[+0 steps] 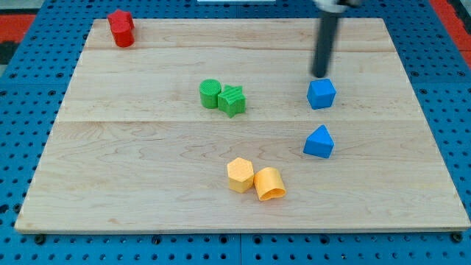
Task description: Place the blue cube towards the center left side of the board
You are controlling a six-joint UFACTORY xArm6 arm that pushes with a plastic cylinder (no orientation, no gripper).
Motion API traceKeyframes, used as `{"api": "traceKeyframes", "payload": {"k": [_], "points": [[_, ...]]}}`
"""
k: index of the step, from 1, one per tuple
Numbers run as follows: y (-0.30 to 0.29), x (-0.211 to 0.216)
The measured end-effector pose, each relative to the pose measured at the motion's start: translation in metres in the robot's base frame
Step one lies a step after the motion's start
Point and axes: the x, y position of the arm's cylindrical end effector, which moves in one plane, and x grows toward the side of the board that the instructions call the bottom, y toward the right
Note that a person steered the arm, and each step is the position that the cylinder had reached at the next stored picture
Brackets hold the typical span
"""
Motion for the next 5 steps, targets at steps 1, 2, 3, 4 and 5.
{"api": "traceKeyframes", "payload": {"k": [1,2,3,4,5], "points": [[0.032,0.018],[0.032,0.04],[0.002,0.055],[-0.087,0.044],[-0.095,0.032]]}}
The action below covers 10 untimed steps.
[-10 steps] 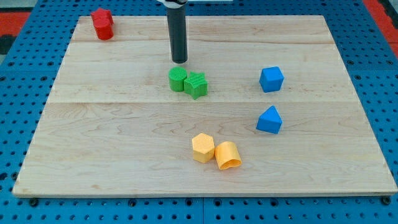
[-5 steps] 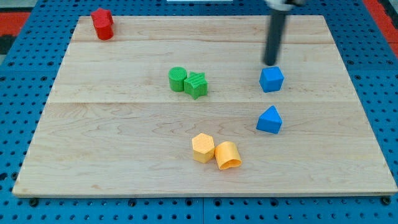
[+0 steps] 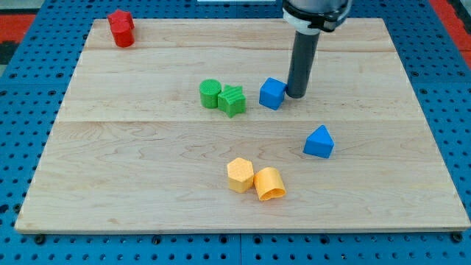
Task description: Place the blue cube towards the center left side of the board
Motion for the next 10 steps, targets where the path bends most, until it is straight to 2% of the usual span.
{"api": "traceKeyframes", "payload": {"k": [1,2,4,5,6,7,8,9,10], "points": [[0.023,0.0],[0.02,0.001],[-0.009,-0.063],[-0.002,-0.084],[0.074,-0.043],[0.063,0.035],[-0.025,0.027],[-0.06,-0.031],[-0.056,-0.059]]}}
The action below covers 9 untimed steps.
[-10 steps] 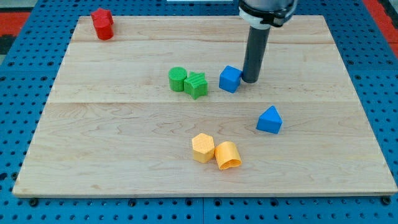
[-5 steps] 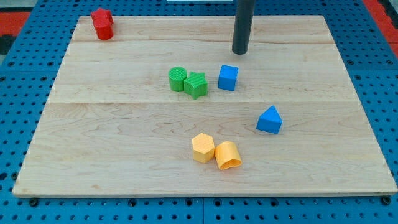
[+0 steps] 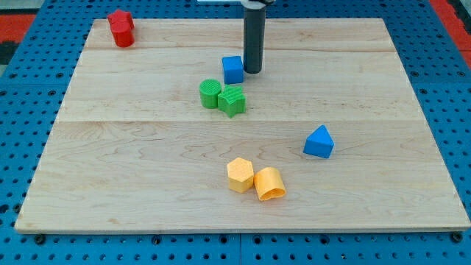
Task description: Place the blue cube towards the center left side of the board
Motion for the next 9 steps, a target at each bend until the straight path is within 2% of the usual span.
{"api": "traceKeyframes", "payload": {"k": [1,2,3,4,5,7,8,9], "points": [[-0.064,0.0],[-0.168,0.023],[-0.128,0.029],[-0.128,0.061],[-0.199,0.07],[-0.193,0.025],[-0.223,0.05],[-0.19,0.066]]}}
